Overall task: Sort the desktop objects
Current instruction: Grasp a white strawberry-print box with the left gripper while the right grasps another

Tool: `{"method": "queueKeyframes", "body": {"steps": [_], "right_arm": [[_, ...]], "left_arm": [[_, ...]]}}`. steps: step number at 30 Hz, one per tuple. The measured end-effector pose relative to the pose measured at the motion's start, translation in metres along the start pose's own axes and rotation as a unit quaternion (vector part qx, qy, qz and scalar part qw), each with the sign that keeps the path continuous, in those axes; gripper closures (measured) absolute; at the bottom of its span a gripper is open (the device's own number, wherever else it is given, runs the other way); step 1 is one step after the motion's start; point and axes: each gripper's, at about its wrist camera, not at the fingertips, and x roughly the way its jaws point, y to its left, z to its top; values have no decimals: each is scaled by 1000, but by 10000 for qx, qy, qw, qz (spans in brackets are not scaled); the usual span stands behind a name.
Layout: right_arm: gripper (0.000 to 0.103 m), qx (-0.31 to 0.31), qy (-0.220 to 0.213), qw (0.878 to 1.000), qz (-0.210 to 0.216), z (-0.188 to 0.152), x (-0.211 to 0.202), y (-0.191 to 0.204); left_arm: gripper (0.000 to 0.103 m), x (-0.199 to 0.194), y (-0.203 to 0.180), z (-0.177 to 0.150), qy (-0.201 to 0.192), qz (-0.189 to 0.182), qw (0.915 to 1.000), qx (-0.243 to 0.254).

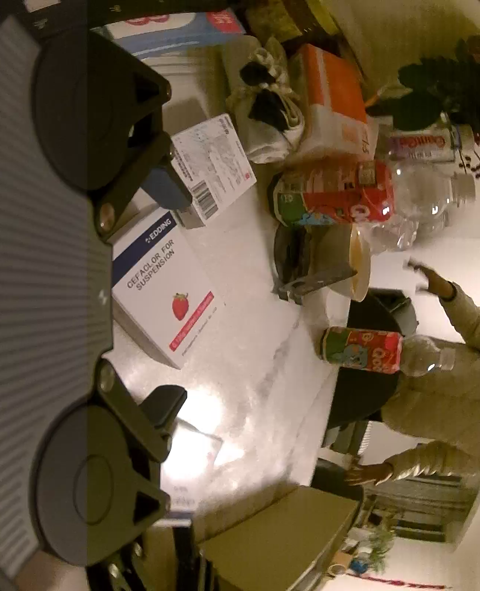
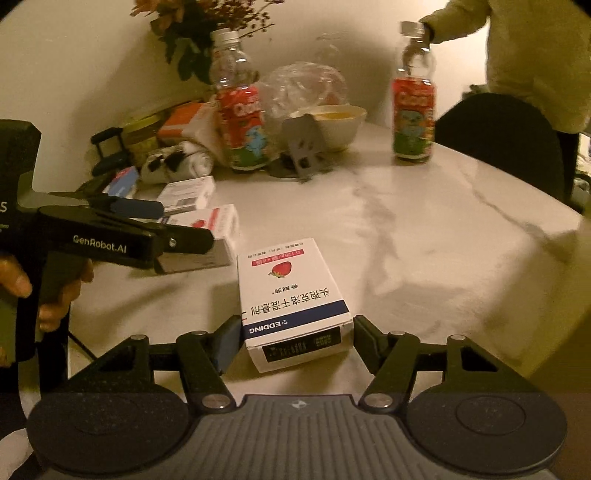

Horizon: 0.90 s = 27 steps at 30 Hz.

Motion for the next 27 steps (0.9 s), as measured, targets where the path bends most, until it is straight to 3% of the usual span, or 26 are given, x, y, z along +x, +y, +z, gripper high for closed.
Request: {"method": "queueKeyframes", "body": {"steps": [7,13,22,27], "right_arm": [[36,218,176,9996,-97,-12,-19,-18],[36,288,216,9992,-143,-21,-32,-23],[35,435,230,9986,-170,-27,-36,-27],[30,410,189,9988,-204,-26,-37,-27]], "left_arm": [[0,6,-4,2,35,-85,9983,567],[0,17,-2,2,270,-156,9975,635],[2,-2,-24,-9,527,-11,9964,667],[3,-10,-32,-11,447,-73,9966,687]]}}
